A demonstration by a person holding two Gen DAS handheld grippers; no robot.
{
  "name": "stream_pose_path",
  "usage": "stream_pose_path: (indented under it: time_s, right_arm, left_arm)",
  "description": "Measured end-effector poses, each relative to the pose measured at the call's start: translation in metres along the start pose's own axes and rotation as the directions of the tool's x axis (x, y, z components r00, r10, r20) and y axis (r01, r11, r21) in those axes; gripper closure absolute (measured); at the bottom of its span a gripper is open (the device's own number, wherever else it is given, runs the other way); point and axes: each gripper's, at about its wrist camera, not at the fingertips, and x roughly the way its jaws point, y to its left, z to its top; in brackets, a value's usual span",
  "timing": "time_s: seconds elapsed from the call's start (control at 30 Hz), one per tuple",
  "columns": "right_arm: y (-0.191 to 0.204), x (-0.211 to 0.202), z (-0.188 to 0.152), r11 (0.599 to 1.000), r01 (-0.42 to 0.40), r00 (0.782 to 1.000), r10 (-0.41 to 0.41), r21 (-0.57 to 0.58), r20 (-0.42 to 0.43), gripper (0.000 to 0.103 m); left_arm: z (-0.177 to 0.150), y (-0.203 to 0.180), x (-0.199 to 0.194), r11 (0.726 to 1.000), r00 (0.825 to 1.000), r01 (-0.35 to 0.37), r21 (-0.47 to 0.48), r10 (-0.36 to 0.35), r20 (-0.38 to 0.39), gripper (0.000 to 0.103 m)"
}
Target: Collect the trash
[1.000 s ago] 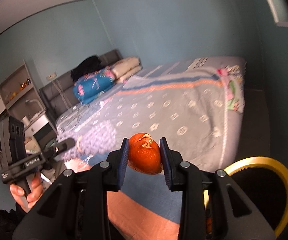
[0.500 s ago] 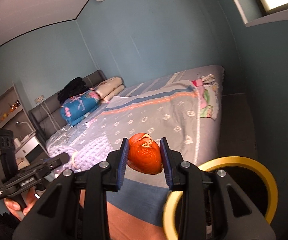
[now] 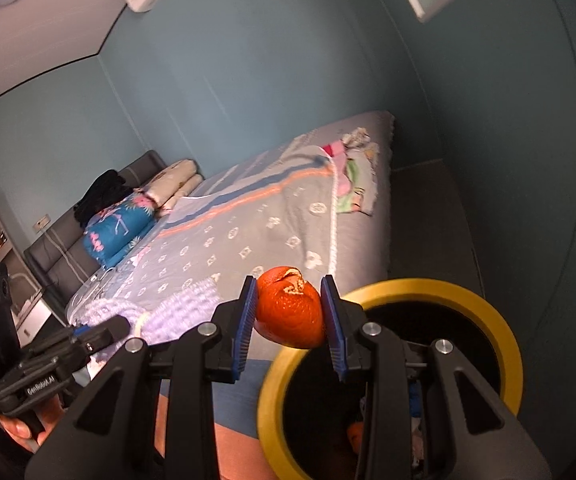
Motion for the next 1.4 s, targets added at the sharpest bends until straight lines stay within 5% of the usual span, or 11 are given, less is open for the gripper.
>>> stream_pose_path:
  time_s: [0.4,0.57,1.03,1.27,1.4]
  right_arm:
    - [-0.044,0.002,-0.007,0.994,0.063,0.998,-0.064,0.095,0.004,0.07]
    - [-0.058,-0.003,-0.008,0.989,0.064,0.997,-0.069,0.134,0.029,0.054]
    - [-0.03,0.017,0.006,0.997,0.027,1.0,-0.027,0.075,0.002,0.052]
    - [0.037,0.074,-0.002,0.997,-0.05,0.99,0.042,-0.058,-0.138,0.052]
    - [0.082,0.103,-0.013,0.986,-0.071,0.981,0.042,-0.148,-0.191,0.052]
  left_arm:
    - [-0.01,-0.007,0.067,0.988,0.982,0.121,-0.1,-0.134,-0.135,0.076]
    - [-0.012,0.004,0.06,0.972,0.977,0.157,-0.173,-0.178,-0.118,0.044]
    - [-0.02,0.08,-0.003,0.961,0.999,-0.032,-0.275,0.033,-0.002,0.039]
    - [-0.046,0.133,-0.036,0.924,0.98,-0.19,-0.331,0.201,-0.002,0.039]
    - [-0.063,0.164,-0.06,0.882,0.953,-0.275,-0.383,0.304,0.014,0.036]
